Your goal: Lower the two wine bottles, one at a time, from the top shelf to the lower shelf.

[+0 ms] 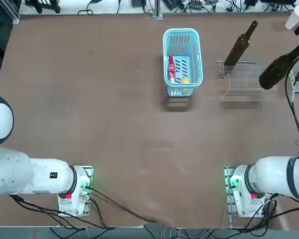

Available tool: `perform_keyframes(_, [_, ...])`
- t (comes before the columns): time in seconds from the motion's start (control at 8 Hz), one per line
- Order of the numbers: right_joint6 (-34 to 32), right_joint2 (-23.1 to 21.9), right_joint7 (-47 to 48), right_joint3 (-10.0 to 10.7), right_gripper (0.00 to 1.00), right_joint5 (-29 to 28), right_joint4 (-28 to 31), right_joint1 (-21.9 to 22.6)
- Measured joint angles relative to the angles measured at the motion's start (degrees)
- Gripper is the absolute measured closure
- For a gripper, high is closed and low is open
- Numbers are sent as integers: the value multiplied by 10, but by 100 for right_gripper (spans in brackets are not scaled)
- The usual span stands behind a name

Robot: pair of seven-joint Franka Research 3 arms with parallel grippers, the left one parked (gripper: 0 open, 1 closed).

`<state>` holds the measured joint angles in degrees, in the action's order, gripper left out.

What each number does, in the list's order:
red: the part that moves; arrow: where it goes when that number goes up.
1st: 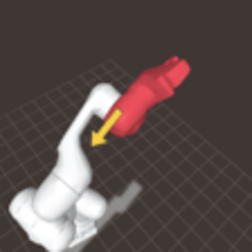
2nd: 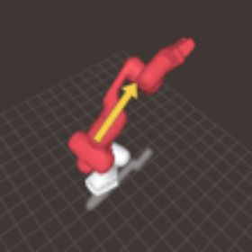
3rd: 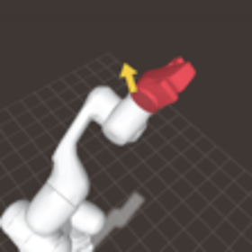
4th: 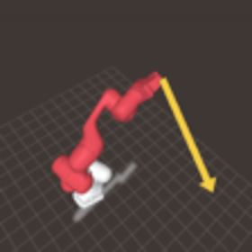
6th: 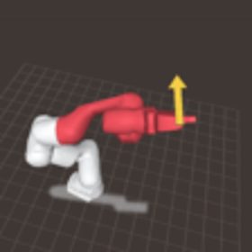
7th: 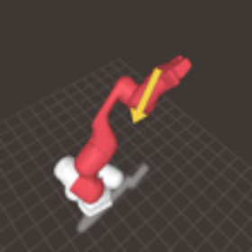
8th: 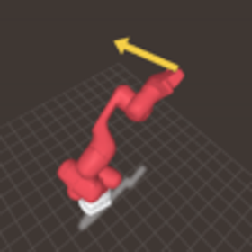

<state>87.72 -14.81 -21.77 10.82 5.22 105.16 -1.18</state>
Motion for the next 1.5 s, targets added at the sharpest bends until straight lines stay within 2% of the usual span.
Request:
perform_keyframes(0.38, [7,-5,0,16,4,0,28,-3])
perform_keyframes(0.88, [8,-5,0,16,12,0,39,-3])
perform_keyframes(1.0, [8,-5,0,16,19,0,40,-3])
perform_keyframes(1.5, [8,-6,0,16,28,0,45,-3])
